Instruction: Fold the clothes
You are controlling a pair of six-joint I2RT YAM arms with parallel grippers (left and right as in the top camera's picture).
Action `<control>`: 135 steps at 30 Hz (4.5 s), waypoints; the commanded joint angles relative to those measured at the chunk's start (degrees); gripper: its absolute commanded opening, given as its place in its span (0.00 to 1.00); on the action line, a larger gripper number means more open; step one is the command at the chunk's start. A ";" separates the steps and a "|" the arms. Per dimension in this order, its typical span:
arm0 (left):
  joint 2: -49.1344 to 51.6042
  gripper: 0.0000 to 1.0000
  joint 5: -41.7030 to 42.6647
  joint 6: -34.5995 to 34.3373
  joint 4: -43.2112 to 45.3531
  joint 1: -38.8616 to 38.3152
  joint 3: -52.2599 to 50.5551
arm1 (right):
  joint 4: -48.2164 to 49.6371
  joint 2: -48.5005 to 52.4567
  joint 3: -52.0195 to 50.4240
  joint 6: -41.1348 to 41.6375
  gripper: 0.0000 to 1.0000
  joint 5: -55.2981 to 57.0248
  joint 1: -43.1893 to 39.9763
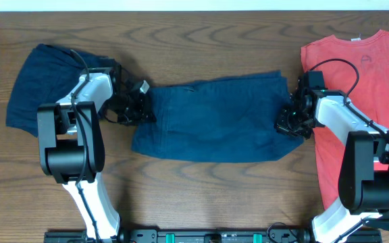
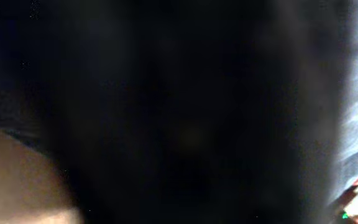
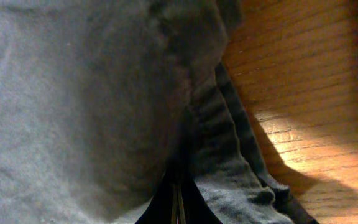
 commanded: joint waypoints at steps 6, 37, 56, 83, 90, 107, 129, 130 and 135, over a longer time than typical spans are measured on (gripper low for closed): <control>-4.39 0.06 -19.91 0.37 -24.09 2.23 10.82 | -3.74 -4.81 -2.47 -5.38 0.01 8.81 -0.85; -15.98 0.07 -24.04 -4.39 -38.01 -3.06 27.76 | 15.80 -0.31 -2.51 -2.14 0.01 -5.79 22.01; -15.82 0.07 -23.76 -18.34 -26.80 -16.44 27.69 | 10.43 2.58 -2.51 10.95 0.01 -4.98 22.01; -4.63 0.36 -23.80 -32.35 -19.10 -37.90 24.79 | 10.25 2.58 -2.51 10.95 0.01 -4.55 22.01; -4.85 0.47 -23.69 -31.47 -19.52 -37.97 24.81 | 9.99 2.58 -2.51 10.82 0.04 -4.50 21.86; -8.13 0.54 -26.95 -19.17 -26.99 -23.43 24.96 | 9.09 -15.15 -1.77 -6.67 0.53 -8.94 18.27; -8.13 0.55 -20.17 -13.53 -15.30 -23.41 5.55 | 18.14 -10.71 -0.55 -5.22 0.01 2.14 15.34; -8.13 0.55 -20.22 -13.53 -13.62 -23.56 3.80 | 18.34 -10.56 -0.57 -5.20 0.01 2.84 15.32; -8.13 0.55 -20.20 -13.53 -6.75 -23.56 -3.06 | 18.36 -8.31 -0.57 -5.18 0.25 10.34 15.54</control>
